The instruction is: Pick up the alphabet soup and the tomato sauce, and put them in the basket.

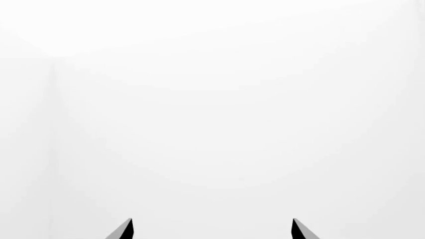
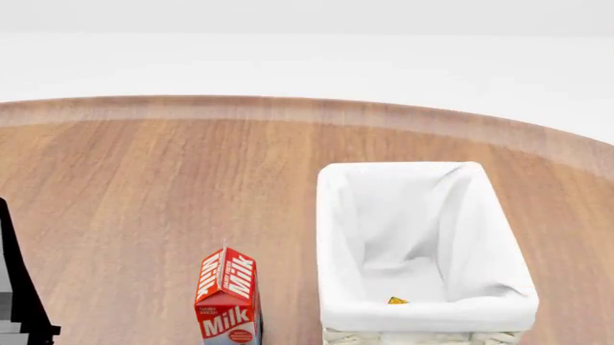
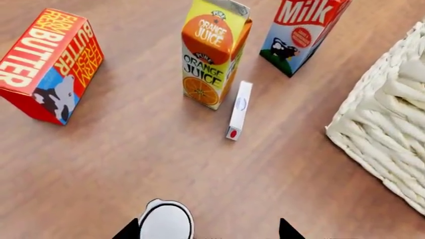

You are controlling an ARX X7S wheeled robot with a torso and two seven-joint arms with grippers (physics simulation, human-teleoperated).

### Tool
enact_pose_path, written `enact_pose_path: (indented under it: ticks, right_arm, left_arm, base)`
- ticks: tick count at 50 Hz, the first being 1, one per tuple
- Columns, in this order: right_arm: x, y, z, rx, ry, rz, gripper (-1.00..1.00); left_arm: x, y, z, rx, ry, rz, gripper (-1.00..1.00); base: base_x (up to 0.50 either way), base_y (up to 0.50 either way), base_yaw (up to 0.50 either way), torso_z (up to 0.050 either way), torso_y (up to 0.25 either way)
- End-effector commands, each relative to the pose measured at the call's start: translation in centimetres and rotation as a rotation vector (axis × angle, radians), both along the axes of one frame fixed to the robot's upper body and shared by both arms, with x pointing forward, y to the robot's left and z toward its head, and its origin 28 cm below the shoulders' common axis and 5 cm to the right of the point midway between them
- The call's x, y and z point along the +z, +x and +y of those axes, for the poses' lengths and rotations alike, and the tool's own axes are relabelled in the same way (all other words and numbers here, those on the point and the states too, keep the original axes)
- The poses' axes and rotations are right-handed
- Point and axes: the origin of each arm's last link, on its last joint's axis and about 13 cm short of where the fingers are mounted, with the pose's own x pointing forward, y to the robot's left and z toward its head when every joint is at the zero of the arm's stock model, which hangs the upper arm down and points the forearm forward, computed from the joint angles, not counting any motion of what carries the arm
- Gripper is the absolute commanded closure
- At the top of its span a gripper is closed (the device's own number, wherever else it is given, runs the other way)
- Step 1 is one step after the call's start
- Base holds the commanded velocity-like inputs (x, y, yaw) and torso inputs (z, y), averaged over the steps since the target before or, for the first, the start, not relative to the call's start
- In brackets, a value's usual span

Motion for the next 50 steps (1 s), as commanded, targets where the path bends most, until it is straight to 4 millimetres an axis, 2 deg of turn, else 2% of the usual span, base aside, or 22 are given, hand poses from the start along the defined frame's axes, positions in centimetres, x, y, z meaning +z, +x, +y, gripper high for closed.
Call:
enact_pose_path:
  ticks: [1,4,5,11,12,50]
  right_arm:
    - [-0.6,-0.6,0.3,0.025,-0.011,0.003,-1.00]
    - [-0.9,-0.6,0.4,0.030,-0.018,-0.004,-1.00]
    - [-1.6,-0.6,0.5,0.037,-0.020,-0.002,-1.00]
    - [-1.9,-0.6,0.7,0.038,-0.022,0.002,-1.00]
    - [-2.6,-0.6,0.8,0.038,-0.022,0.000,-1.00]
    - [-5.3,-0.9,1.8,0.049,-0.002,0.044,-1.00]
  left_arm:
    - [-0.1,0.1,0.0,-0.003,0.002,0.000,-1.00]
    - [-0.1,0.1,0.0,-0.002,0.003,0.000,-1.00]
    - [-0.1,0.1,0.0,-0.002,0.002,-0.001,-1.00]
    - [0.0,0.0,0.0,-0.002,-0.001,-0.001,-1.00]
    - [0.0,0.0,0.0,-0.002,-0.001,-0.001,-1.00]
    - [-0.1,0.0,-0.1,-0.005,-0.005,0.006,-1.00]
  base:
    - [0.00,0.00,0.00,0.000,0.000]
    - [0.00,0.00,0.00,0.000,0.000]
    - [0.00,0.00,0.00,0.000,0.000]
    - [0.00,0.00,0.00,0.000,0.000]
    - [0.00,0.00,0.00,0.000,0.000]
    - [0.00,0.00,0.00,0.000,0.000]
